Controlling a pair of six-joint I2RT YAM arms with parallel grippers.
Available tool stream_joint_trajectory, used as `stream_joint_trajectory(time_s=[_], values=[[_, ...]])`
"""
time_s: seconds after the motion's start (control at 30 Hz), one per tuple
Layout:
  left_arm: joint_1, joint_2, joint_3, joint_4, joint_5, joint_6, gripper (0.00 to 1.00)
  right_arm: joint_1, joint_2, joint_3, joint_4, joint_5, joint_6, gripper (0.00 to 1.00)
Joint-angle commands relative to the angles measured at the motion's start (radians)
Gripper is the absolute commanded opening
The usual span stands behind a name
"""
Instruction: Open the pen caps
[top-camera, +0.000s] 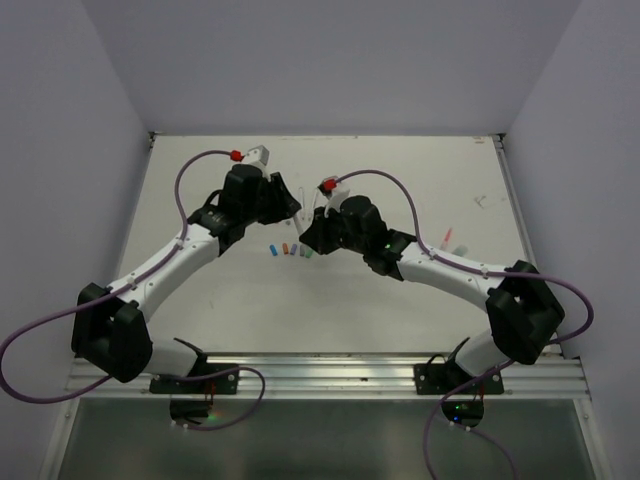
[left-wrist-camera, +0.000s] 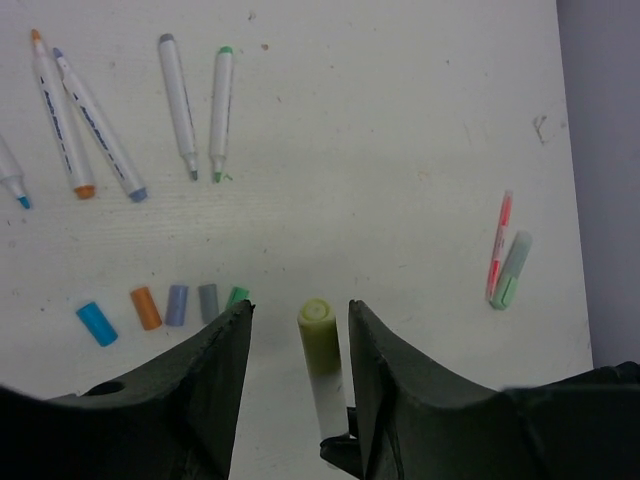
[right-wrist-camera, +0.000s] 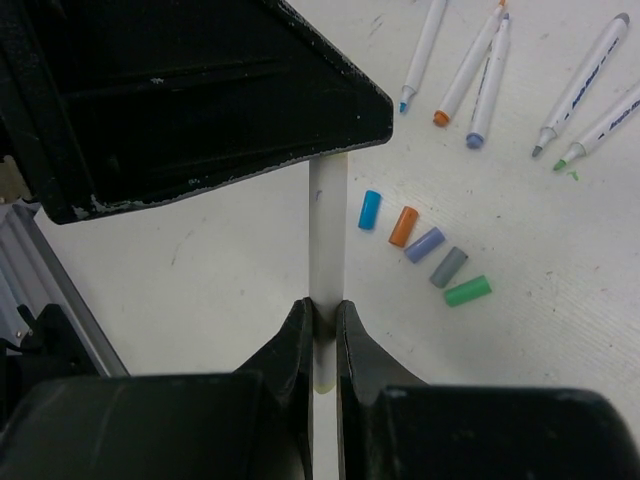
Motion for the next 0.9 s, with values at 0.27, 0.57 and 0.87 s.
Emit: stream_joint_trajectory(time_s=[0.27, 0.57, 0.87], values=[[-0.015, -0.006, 0.027, 0.048, -0.006, -0.036, 0.11, 0.016, -0.022, 0.014, 0.05, -0.017, -0.007, 0.0], [-0.015, -0.042, 0.01, 0.057, -0.001, -0.051, 0.0, 0.017, -0.018, 0.0, 0.082, -0.039, 0.024, 0.41], [-0.015, -0.071, -0.002, 0.061, 0.013, -0.055, 0.0, 0.016, 0.025, 0.049, 0.083, -0.02, 0.012, 0.43]])
